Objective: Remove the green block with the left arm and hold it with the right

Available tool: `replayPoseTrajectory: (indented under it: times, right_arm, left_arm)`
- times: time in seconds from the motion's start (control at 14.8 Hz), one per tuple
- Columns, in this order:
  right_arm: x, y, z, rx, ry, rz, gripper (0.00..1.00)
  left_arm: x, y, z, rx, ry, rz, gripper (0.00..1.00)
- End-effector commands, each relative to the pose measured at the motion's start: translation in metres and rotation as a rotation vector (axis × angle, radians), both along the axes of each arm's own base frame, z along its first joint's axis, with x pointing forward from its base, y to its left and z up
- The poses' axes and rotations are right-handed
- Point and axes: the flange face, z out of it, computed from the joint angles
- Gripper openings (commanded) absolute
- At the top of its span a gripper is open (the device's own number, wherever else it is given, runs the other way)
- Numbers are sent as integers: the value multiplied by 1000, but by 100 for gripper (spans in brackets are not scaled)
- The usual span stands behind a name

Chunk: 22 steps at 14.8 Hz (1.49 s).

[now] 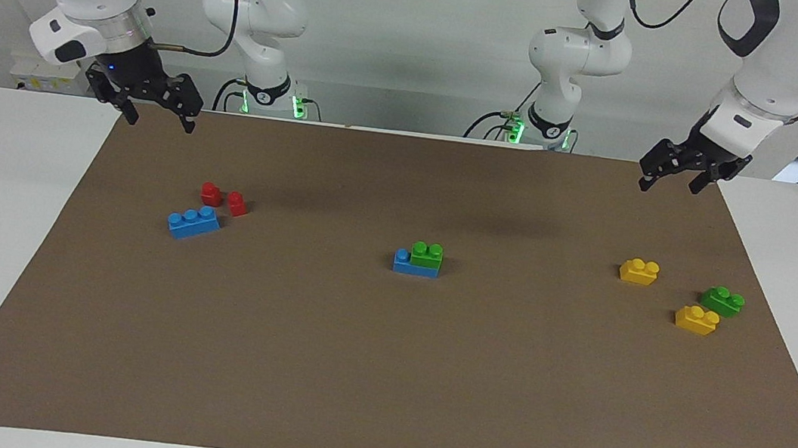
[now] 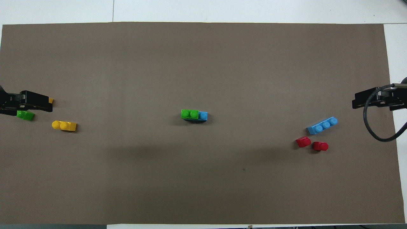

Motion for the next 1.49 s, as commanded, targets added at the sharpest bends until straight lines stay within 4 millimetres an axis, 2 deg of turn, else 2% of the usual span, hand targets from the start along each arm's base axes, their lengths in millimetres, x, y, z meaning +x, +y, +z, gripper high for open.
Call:
replayPoseTrajectory:
  times: [0.0, 0.34, 0.47, 0.61, 0.81, 0.95, 1.15, 1.29, 1.42]
  right_arm:
    - [-2, -3, 2, -9, 16, -7, 100]
    - [-5, 1, 9, -8, 0, 10, 100]
    - [-5, -2, 3, -2, 1, 39, 100]
    - [-6, -1, -4, -4, -18, -9, 100]
    - [0, 8, -11, -8, -47, -236, 99]
    - [4, 25, -17, -6, -56, -373, 98]
    - [8, 54, -38, 50, -23, -626, 96]
    - [13, 67, -56, 142, 38, -837, 97]
    - [22, 97, -77, 204, 105, -985, 97]
  left_arm:
    - [1, 1, 3, -9, -13, -12, 100]
    - [1, 1, 3, -8, -13, -12, 100]
    - [1, 1, 3, -8, -13, -12, 100]
    - [0, 1, 3, -7, -12, -9, 100]
    - [-2, -5, 3, -8, -10, 8, 100]
    - [1, -11, 2, -8, -23, 60, 100]
    - [0, -31, -6, -10, -24, 170, 100]
    - [-7, -57, -12, -10, -21, 296, 100]
    - [-13, -74, -20, -10, -22, 394, 100]
